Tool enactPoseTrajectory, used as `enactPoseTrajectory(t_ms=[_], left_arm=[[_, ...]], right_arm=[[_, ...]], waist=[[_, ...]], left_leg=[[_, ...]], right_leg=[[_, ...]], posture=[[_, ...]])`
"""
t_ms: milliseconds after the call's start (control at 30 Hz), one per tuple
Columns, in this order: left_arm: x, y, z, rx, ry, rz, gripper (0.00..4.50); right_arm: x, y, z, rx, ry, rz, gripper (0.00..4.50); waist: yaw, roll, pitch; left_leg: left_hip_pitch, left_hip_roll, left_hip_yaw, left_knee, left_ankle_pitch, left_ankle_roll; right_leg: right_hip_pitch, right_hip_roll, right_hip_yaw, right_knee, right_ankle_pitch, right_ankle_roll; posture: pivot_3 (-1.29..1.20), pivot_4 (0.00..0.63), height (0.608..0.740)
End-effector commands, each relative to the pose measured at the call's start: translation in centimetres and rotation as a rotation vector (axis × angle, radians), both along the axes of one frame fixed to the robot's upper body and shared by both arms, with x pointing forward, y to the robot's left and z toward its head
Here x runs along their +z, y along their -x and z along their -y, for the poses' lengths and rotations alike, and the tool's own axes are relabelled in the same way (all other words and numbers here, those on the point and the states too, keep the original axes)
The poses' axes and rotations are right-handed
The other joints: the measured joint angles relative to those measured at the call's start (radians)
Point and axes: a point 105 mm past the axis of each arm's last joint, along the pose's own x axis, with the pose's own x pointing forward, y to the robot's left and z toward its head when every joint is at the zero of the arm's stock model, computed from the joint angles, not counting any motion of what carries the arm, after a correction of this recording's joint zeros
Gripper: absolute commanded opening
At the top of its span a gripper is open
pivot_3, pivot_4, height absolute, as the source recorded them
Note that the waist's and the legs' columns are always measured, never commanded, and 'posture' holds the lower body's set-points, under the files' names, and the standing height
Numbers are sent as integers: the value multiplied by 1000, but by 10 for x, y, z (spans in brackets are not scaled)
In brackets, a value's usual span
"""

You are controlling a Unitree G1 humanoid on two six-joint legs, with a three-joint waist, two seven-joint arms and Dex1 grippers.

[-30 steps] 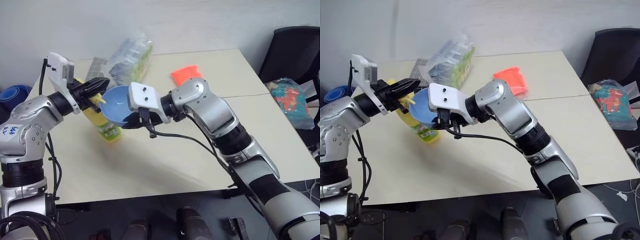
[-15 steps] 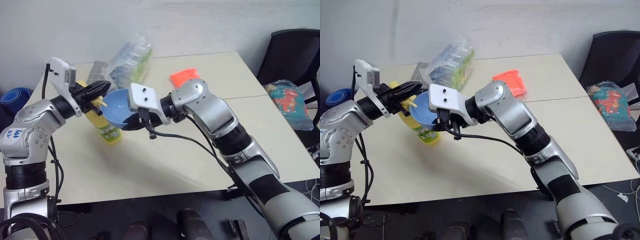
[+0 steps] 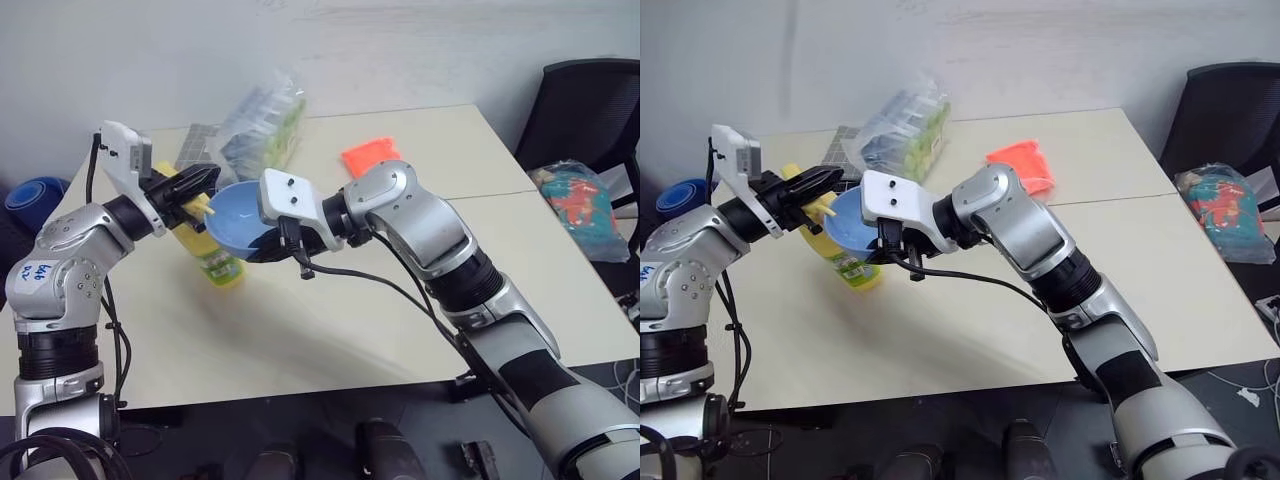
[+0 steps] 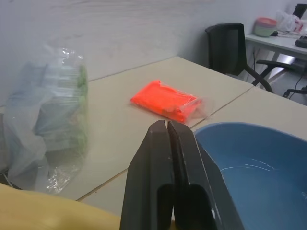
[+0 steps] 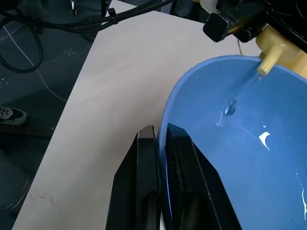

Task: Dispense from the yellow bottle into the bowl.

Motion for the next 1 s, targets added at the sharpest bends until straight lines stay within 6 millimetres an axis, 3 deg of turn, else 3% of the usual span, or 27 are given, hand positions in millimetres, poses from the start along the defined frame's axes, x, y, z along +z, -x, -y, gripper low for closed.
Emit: enactPoseTrajectory(t_ms=[33,200,467,600,700,800,1000], left_arm=[[-83,-4,-9,54,-13,-312,61],[-62,-5,-11,50,22,-244,61],[28,22,-14,-112,165,56,61],[49,38,-21,-164,164,167,61],[50,49,-29,-185,115,199,61],[42,69,-39,-200,46,204,61],[-3,101,-68,-135,-184,117,61]], right_arm=[[18,11,-4,44,-57,57,0],[17,12,-4,49,-62,52,0],[12,4,12,6,-84,60,0],[6,-3,24,-20,-72,74,0],[0,-9,36,-50,-62,95,0],[-15,-20,62,-104,-15,133,0],[-57,-40,130,-243,109,171,0]], waist=[[1,0,0],[3,0,0],[5,-6,4],[10,-19,14],[7,-21,15],[7,-20,16],[14,-21,20]], left_leg=[[0,0,0,0,0,0],[0,0,0,0,0,0],[-3,1,-1,-1,0,0],[-5,1,-2,0,0,0],[-6,1,-2,-1,-1,0],[-6,1,-2,-4,-2,1],[-6,1,-1,-7,-2,2]], right_leg=[[0,0,0,0,0,0],[0,0,0,0,0,0],[-2,0,-1,-2,0,0],[-3,1,-2,-3,0,0],[-3,1,-2,-3,0,0],[-3,1,-2,-5,0,0],[-3,1,-2,-13,0,0]], posture=[[0,150,740],[0,150,740],[0,150,740],[0,150,740],[0,150,740],[0,150,740],[0,150,740]])
